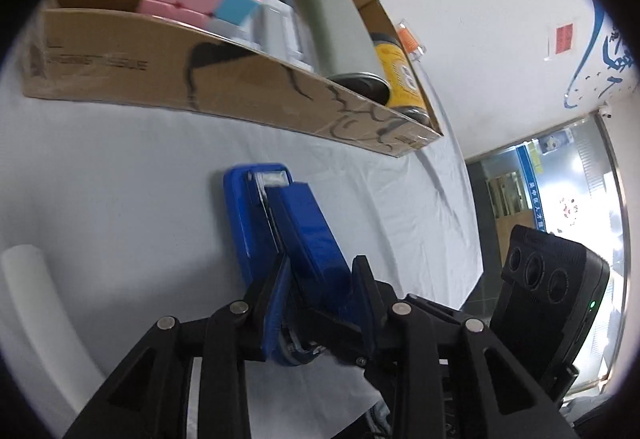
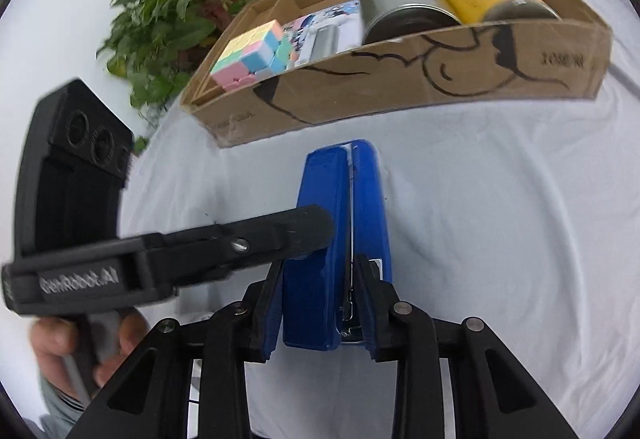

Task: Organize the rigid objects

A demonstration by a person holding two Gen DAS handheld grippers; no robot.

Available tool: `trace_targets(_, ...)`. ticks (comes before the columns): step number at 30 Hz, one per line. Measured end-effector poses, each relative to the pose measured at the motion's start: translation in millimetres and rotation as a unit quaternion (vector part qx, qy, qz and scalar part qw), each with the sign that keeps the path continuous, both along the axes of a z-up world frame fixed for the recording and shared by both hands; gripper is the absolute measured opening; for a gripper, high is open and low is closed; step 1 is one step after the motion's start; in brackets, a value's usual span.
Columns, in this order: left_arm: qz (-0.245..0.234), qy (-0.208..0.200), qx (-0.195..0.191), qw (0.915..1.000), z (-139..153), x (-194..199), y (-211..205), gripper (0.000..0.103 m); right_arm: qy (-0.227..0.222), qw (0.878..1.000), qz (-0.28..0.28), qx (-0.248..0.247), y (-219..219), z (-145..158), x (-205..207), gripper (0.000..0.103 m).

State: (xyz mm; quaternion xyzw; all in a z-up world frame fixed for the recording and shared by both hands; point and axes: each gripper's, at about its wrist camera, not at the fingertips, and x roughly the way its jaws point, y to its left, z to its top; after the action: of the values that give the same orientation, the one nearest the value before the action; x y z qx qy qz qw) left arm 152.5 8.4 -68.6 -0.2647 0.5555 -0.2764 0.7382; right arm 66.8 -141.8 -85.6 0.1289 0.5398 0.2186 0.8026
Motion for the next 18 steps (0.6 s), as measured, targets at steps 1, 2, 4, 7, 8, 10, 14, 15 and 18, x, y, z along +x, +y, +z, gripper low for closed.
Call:
trace_targets(1, 0.0, 0.0, 0.004, 1.0, 1, -1, 4, 0.051, -0.001, 1.0, 0.0, -0.031, 6, -4, 0, 0.03)
trace_targets(2, 0.01, 0.001, 0.011, 0.9999, 0, -1, 12, 0.059, -0.013, 0.999, 0.0, -0.037, 8, -3, 2, 0.029)
trace_targets(4, 0.035, 0.011, 0.019, 0.9991, -6, 1, 24, 0.064, -0.025, 0.998, 0.004, -0.06, 18, -1, 1, 0.03)
trace_targets(7, 0.043, 0.027, 0.008, 0.9987, -15, 4, 32, 0.064, -0.058, 0.993, 0.023, -0.1, 39, 0, 4, 0.028)
trace_targets(8, 0.039, 0.029, 0.008, 0.9988, -17, 5, 31, 0.064, -0.067, 0.992, 0.025, -0.108, 47, 0, 13, 0.026)
trace_targets(10, 0.039, 0.033, 0.005, 0.9987, -20, 7, 30, 0.064, -0.054, 0.994, 0.016, -0.093, 47, 1, 19, 0.026)
trace_targets(14, 0.037, 0.034, -0.002, 0.9987, -25, 10, 29, 0.067, 0.027, 0.999, -0.025, 0.035, 17, -6, 29, 0.024)
trace_targets(15, 0.035, 0.035, -0.014, 0.9987, -26, 11, 30, 0.064, 0.05, 0.996, -0.034, 0.069, 10, -8, 29, 0.024)
trace_targets(18, 0.024, 0.032, -0.034, 0.9986, -28, 10, 26, 0.051, 0.083, 0.99, -0.039, 0.111, 4, -11, 26, 0.022)
